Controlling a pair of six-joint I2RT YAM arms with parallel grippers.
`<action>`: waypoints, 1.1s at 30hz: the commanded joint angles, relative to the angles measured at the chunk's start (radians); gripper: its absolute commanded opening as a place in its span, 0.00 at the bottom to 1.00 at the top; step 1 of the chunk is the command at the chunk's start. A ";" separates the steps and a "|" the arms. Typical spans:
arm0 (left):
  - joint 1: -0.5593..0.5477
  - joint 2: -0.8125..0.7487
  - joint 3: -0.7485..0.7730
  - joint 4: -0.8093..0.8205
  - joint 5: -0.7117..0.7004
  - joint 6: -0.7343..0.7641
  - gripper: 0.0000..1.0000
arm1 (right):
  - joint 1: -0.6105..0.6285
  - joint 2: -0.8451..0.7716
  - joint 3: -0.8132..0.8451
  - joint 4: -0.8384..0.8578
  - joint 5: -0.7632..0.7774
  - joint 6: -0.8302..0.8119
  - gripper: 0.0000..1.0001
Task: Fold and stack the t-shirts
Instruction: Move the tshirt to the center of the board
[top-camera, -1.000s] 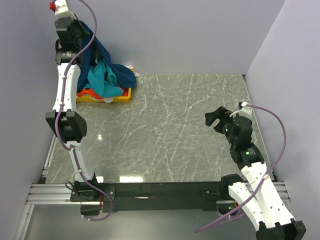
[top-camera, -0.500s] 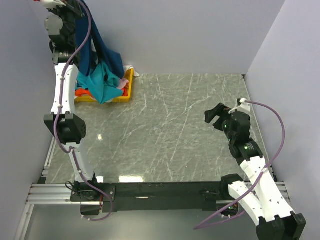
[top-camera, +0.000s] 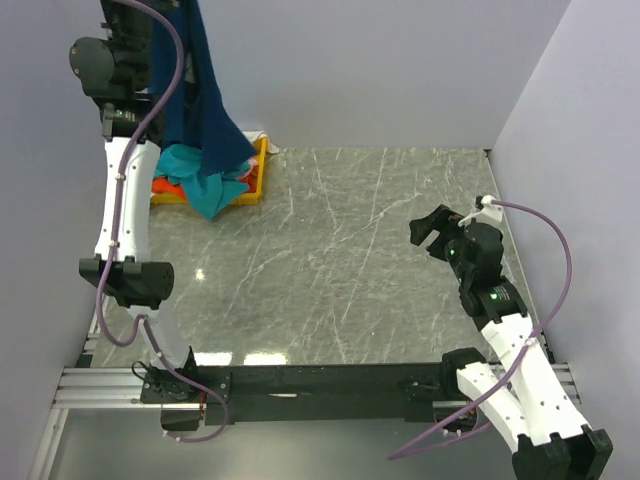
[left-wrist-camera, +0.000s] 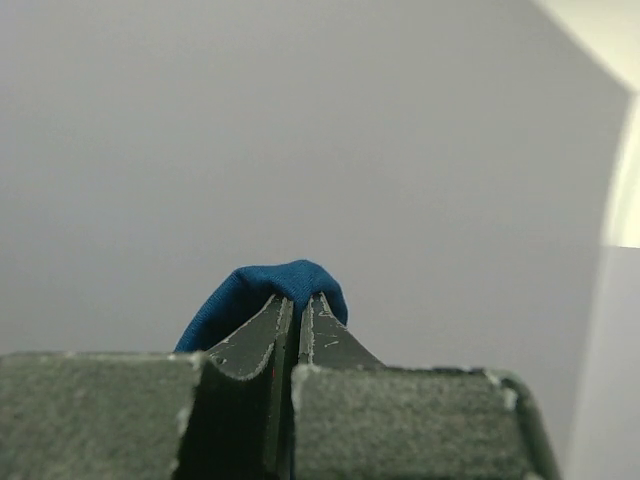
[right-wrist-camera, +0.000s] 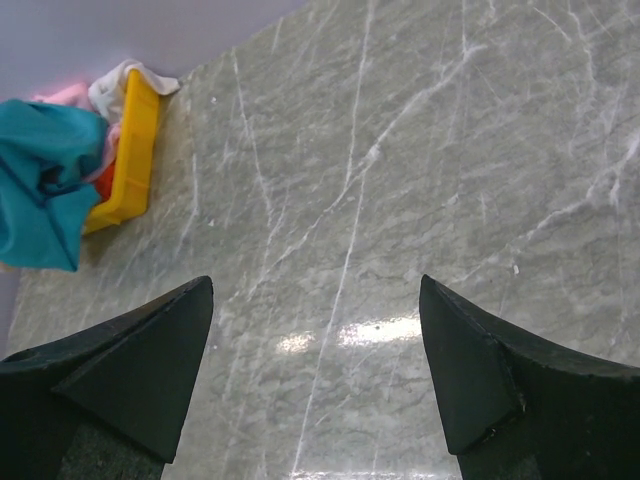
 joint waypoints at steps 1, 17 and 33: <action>-0.097 -0.123 0.026 0.059 0.068 0.051 0.00 | -0.003 -0.043 0.054 -0.001 -0.021 -0.005 0.89; -0.311 -0.275 -0.178 -0.139 0.207 -0.075 0.01 | -0.003 -0.242 0.060 -0.166 -0.020 0.028 0.89; -0.357 -0.980 -1.823 -0.382 -0.252 -0.181 0.77 | -0.001 -0.250 -0.090 -0.215 -0.217 0.018 0.82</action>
